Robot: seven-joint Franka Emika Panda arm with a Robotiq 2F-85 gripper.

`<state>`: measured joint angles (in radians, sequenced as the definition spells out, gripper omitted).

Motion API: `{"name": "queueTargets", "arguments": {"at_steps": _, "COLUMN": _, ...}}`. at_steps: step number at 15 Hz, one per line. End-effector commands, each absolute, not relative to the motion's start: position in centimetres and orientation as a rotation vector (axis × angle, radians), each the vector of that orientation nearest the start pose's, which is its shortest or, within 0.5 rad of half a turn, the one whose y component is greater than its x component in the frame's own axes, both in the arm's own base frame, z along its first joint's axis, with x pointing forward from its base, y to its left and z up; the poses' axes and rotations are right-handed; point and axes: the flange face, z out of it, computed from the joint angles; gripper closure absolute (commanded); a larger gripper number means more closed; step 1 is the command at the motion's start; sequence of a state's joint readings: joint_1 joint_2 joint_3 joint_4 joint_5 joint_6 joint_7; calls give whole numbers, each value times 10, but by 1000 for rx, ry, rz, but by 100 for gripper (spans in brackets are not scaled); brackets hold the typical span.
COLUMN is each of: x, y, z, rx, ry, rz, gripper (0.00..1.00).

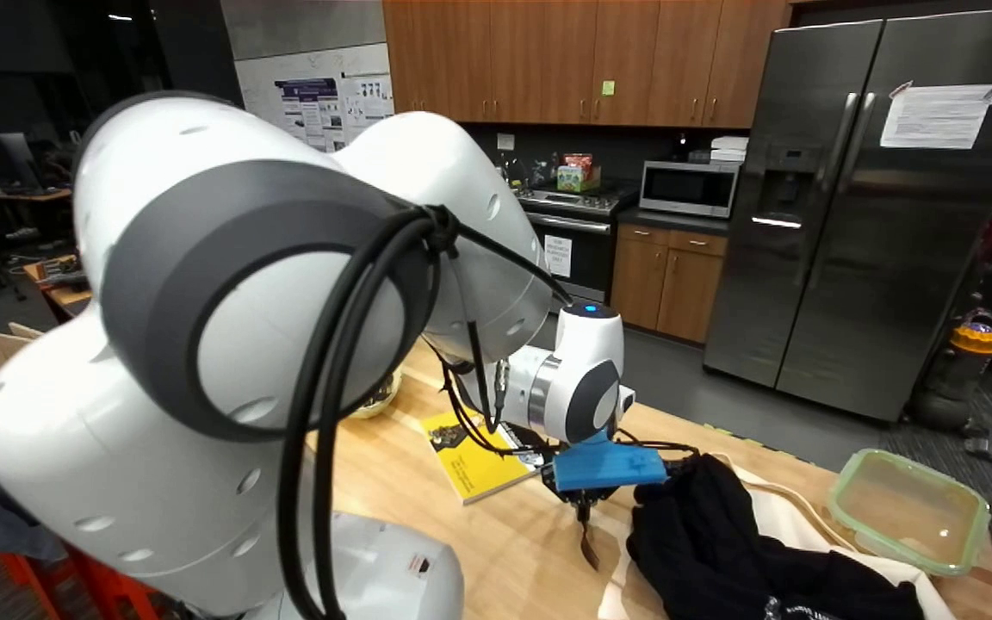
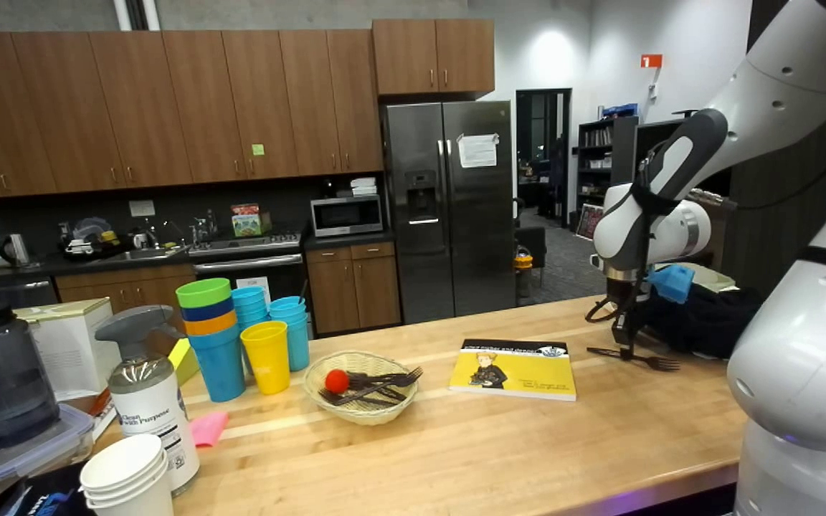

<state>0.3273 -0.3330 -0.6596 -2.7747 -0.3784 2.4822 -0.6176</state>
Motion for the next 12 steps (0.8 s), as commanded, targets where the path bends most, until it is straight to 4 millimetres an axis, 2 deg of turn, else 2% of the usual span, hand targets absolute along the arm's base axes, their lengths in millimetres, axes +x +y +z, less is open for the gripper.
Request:
{"name": "queueTargets", "arguments": {"at_steps": 1, "x": 354, "y": -119, "z": 301, "rx": -3014, "ry": -947, "rz": -16, "gripper": 99}}
{"name": "queueTargets", "arguments": {"at_steps": 4, "x": 354, "y": -126, "z": 310, "rx": -3014, "ry": -1012, "rz": -85, "gripper": 99}}
{"name": "queueTargets", "arguments": {"at_steps": 8, "x": 353, "y": -122, "z": 323, "rx": -3000, "ry": -1163, "rz": -109, "gripper": 99}}
{"name": "queueTargets", "arguments": {"at_steps": 12, "x": 352, "y": -110, "z": 330, "rx": -3002, "ry": -1297, "rz": -59, "gripper": 99}}
